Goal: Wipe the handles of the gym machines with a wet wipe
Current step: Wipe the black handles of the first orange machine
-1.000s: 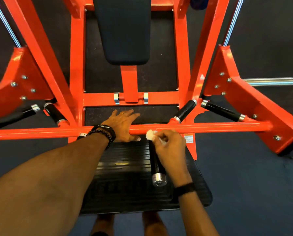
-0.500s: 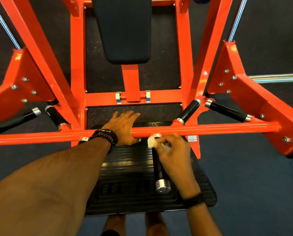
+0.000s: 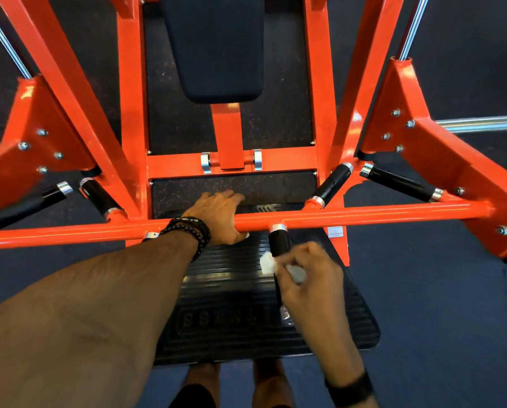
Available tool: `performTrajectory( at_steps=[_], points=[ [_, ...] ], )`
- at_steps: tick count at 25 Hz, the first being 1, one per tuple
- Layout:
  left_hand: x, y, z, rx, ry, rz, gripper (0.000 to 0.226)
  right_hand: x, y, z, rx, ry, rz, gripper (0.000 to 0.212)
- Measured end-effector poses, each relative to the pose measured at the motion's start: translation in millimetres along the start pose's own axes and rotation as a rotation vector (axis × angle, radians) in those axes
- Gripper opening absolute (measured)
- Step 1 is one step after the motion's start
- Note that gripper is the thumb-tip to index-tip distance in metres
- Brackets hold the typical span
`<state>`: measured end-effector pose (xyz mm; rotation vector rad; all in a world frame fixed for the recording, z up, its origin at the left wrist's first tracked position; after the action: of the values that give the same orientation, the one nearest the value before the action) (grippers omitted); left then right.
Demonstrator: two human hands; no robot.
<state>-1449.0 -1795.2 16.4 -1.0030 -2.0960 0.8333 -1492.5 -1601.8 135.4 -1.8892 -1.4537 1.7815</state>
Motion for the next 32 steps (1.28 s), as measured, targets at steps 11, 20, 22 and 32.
performTrajectory(
  at_steps=[11,20,22,32],
  points=[
    [-5,0,-2,-0.039,-0.079,-0.073,0.050,7,-1,3,0.045,0.042,0.041,0.012],
    [-5,-1,-3,-0.048,-0.099,-0.056,0.047,5,12,30,0.082,0.023,0.050,0.010],
    [-5,-1,-4,-0.044,-0.099,-0.055,0.044,3,-6,-9,0.054,0.021,0.033,0.010],
    [-3,-2,-5,-0.041,-0.097,-0.072,0.038,-2,5,12,0.045,-0.015,0.005,0.008]
  ],
)
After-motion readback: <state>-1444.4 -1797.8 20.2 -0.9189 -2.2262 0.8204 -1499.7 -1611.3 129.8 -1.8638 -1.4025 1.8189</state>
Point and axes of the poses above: each hand's wrist, its own z-axis towards the middle knuckle, its own y-axis out of the palm, x = y × z, the point moved 6 cm from there along z, towards the middle knuckle, and after that the axes turned 9 degrees about x, right-handed, at the moved point
